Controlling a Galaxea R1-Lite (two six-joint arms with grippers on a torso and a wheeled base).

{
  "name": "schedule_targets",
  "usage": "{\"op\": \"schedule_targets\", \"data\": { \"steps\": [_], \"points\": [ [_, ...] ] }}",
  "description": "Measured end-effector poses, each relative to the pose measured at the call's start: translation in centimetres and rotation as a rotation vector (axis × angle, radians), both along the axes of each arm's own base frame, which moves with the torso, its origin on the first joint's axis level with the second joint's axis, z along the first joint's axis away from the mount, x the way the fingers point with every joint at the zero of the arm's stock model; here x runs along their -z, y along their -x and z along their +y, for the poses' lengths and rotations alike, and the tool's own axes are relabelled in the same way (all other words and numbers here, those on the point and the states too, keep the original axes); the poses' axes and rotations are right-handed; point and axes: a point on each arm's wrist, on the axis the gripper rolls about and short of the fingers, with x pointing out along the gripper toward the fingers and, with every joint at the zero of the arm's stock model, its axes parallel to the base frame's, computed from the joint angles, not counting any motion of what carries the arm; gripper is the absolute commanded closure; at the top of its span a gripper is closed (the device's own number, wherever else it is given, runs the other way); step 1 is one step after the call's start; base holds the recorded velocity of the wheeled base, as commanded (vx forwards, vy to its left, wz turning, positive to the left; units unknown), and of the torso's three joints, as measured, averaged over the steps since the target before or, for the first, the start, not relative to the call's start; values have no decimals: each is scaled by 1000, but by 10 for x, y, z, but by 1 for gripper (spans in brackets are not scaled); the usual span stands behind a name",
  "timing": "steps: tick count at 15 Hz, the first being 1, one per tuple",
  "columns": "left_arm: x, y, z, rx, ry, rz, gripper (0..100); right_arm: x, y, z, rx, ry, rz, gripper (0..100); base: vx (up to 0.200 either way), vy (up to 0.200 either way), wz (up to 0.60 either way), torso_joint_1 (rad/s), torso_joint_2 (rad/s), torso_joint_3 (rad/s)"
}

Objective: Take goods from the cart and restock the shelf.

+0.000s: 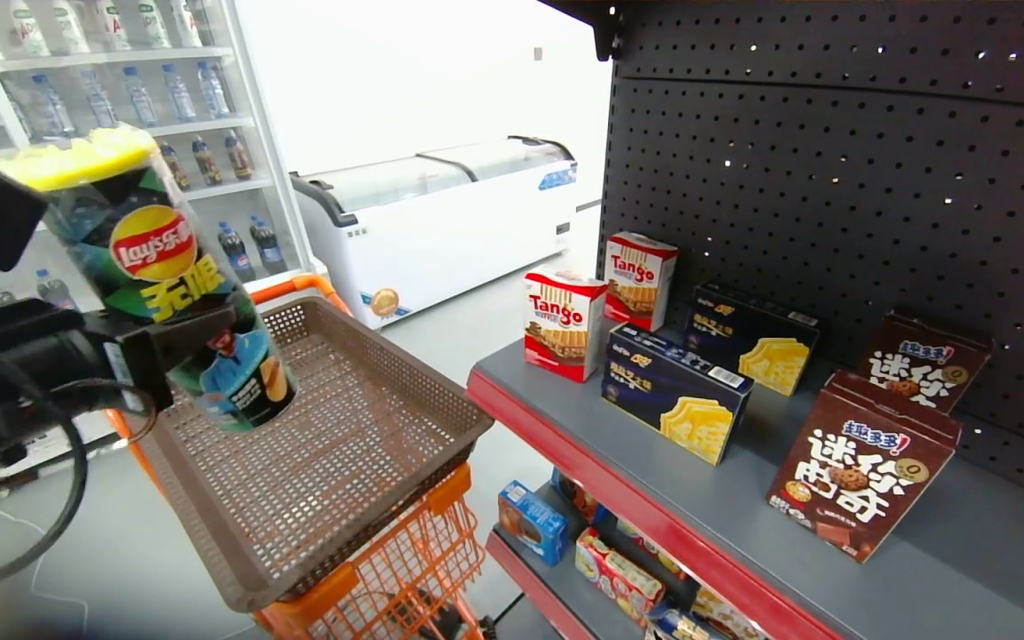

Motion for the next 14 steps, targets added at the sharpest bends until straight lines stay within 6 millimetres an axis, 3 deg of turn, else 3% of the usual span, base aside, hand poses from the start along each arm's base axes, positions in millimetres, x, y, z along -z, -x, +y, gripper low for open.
{"op": "schedule_targets", "data": {
  "steps": [3, 7, 11, 14],
  "points": [
    [6, 52, 5, 27, -11, 92, 100, 0, 0, 0, 0, 0, 0, 0, 0, 0, 0, 0, 0, 0],
    [29, 115, 8, 133, -84, 194, 100, 0, 0, 0, 0, 0, 0, 0, 0, 0, 0, 0, 0, 0],
    [62, 151, 10, 237, -92, 207, 100, 0, 0, 0, 0, 0, 0, 0, 0, 0, 0, 0, 0, 0],
    [67, 163, 10, 350, -78, 166, 100, 0, 0, 0, 0, 0, 0, 0, 0, 0, 0, 0, 0, 0]
  ]
}}
